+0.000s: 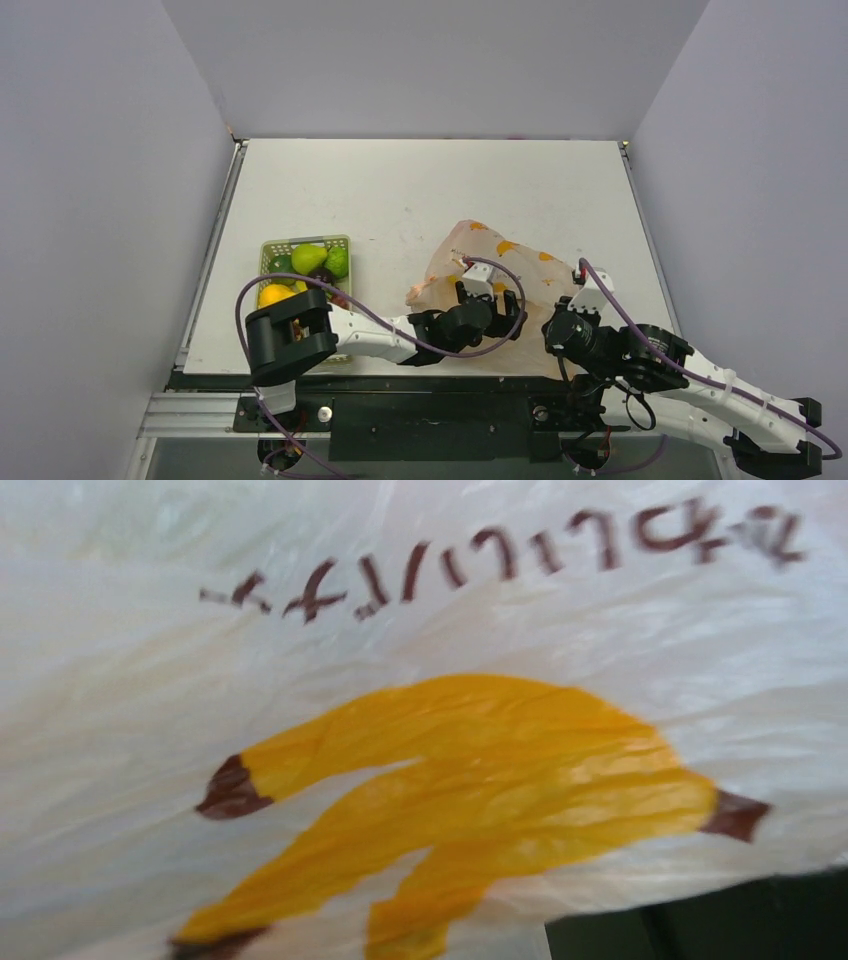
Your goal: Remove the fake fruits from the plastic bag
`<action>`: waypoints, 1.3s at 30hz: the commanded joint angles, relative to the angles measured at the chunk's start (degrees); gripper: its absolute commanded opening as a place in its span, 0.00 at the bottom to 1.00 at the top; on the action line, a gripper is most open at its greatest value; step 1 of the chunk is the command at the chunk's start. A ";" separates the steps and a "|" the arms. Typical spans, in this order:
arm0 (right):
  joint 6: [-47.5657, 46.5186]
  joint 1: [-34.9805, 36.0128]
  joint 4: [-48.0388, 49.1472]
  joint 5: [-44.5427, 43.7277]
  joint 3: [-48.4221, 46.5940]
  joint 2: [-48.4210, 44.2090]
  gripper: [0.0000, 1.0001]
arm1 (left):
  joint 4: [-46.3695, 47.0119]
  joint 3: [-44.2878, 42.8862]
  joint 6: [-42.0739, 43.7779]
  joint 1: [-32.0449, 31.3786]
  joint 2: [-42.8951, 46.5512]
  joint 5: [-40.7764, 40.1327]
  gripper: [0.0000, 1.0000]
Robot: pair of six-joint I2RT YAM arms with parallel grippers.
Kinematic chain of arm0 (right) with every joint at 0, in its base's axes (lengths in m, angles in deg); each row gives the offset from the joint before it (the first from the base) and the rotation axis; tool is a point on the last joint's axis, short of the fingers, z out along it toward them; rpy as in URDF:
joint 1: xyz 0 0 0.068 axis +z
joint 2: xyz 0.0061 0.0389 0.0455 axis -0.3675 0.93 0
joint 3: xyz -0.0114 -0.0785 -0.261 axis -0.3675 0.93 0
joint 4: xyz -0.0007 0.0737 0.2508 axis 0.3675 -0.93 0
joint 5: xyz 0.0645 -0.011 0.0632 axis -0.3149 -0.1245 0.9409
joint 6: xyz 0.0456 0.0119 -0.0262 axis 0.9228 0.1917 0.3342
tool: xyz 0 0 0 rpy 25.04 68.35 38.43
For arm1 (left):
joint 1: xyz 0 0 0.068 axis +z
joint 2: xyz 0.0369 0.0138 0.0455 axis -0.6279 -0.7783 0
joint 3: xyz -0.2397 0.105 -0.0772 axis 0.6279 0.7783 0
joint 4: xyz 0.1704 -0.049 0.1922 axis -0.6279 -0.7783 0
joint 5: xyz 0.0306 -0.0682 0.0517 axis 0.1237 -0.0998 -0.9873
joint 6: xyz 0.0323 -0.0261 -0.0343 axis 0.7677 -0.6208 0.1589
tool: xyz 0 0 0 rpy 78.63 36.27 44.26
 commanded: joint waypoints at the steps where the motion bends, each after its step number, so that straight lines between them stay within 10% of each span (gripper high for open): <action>1: -0.79 0.82 2.36 -0.04 -2.31 -0.01 0.00 | 6.36 -1.74 -0.07 1.26 -3.09 -3.14 0.78; 17: -0.26 2.54 2.60 0.58 -2.62 0.22 0.00 | 18.15 -6.10 4.90 4.12 -10.17 -1.62 0.76; 39: -0.15 4.68 1.64 -0.69 -4.95 0.48 0.00 | 1.90 -22.79 5.94 4.45 -25.44 -11.70 0.84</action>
